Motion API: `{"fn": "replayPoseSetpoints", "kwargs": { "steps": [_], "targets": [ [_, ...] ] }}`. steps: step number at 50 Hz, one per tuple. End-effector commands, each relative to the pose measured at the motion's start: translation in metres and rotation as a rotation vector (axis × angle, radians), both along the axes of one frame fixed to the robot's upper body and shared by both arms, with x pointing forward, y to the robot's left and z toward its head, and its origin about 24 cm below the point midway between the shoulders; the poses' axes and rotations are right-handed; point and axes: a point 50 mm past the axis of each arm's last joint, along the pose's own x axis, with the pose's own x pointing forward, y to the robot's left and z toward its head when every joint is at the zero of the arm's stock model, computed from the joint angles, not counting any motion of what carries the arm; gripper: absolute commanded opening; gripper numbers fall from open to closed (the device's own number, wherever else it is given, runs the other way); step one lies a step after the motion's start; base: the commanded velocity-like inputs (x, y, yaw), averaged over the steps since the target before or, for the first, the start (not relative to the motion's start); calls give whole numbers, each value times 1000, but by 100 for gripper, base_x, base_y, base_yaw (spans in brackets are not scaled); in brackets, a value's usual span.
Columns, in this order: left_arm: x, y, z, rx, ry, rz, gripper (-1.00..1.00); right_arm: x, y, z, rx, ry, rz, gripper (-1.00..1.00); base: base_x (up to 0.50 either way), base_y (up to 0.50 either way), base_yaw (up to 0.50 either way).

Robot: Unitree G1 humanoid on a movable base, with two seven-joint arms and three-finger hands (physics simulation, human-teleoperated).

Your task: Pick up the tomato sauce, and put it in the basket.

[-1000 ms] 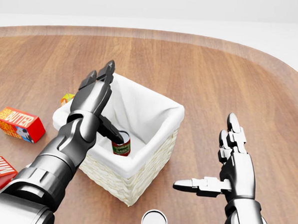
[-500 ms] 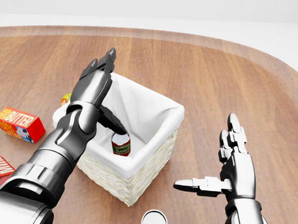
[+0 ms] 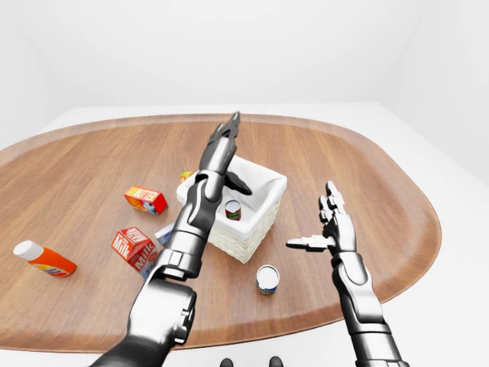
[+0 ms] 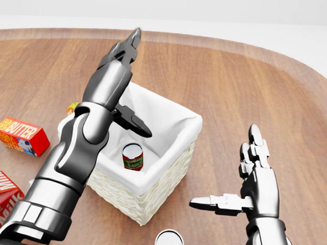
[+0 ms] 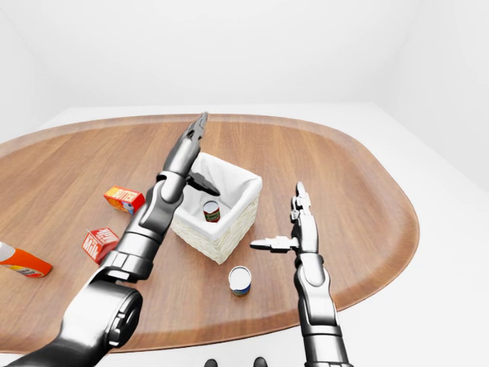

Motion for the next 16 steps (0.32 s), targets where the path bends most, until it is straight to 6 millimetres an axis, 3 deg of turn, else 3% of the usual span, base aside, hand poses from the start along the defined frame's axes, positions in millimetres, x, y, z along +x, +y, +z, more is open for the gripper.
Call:
{"fn": "replayPoseSetpoints", "kwargs": {
  "steps": [1,16],
  "targets": [
    [-27,-4,23,-53,-70,-59,100,0,1,0,-1,1,1,100,0,0,0],
    [-71,0,48,-112,-178,-135,100,-1,2,1,-4,1,4,100,0,0,0]
  ]
}}
